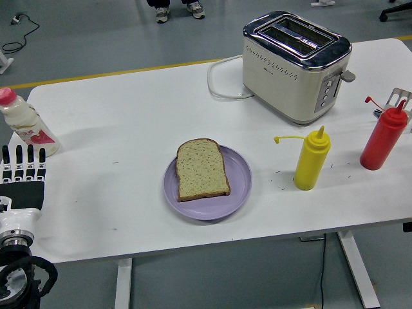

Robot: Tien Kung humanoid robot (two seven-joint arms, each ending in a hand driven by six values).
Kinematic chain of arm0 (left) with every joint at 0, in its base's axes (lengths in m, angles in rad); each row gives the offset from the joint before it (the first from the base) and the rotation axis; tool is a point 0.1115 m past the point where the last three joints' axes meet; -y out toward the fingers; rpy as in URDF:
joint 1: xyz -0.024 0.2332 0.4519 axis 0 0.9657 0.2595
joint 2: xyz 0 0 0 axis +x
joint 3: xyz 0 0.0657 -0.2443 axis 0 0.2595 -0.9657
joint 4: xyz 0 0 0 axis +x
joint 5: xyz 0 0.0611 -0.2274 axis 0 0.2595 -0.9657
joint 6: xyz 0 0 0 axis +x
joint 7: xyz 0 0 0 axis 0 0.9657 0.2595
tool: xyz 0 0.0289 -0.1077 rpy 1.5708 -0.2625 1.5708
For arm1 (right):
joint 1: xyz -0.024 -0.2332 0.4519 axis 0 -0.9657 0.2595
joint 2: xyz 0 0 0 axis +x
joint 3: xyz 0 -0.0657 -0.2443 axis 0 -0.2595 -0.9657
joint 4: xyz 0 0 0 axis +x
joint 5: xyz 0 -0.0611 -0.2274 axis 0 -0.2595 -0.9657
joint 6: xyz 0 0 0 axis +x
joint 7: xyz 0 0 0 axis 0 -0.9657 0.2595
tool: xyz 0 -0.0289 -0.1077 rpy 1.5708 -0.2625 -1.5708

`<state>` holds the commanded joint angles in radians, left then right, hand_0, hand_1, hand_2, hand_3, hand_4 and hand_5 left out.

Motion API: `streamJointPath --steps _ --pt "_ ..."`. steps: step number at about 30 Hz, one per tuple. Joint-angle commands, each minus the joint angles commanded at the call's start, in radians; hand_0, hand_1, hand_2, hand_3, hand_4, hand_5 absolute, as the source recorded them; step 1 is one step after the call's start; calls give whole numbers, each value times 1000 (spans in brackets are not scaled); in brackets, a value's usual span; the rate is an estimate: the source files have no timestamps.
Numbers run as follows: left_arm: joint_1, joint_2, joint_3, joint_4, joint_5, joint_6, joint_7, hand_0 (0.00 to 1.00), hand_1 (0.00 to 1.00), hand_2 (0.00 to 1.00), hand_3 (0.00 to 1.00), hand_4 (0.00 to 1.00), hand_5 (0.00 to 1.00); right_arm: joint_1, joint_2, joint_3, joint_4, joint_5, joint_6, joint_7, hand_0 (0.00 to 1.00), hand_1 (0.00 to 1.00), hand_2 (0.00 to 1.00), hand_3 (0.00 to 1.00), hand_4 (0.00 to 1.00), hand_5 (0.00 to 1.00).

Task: Pick up the cup,pour liquid into bread,place the cup on the desk

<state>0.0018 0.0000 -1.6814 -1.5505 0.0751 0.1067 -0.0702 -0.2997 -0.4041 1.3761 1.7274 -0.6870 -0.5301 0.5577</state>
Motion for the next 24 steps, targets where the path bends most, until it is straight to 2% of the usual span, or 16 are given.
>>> streamJointPath --steps 8,9,20,21,24 --pt "-1 0 -3 0 0 0 0 858 871 934 854 715 998 39 -7 52 -5 93 38 -13 905 837 877 911 660 261" --pt "-1 0 -3 -1 0 0 0 858 871 934 854 716 998 44 -8 58 -8 105 43 -16 896 830 852 892 622 295" --pt "-2 0 -8 -1 0 0 0 858 871 934 854 715 998 137 -14 151 -49 347 173 -87 884 821 834 879 600 313" --pt "-2 0 -8 -1 0 0 0 858 871 934 855 715 998 147 -13 161 -54 371 188 -100 862 800 811 836 557 353" --pt "-3 0 -9 0 0 0 1 858 871 934 855 715 998 174 -13 186 -74 434 230 -140 862 800 811 836 557 353"
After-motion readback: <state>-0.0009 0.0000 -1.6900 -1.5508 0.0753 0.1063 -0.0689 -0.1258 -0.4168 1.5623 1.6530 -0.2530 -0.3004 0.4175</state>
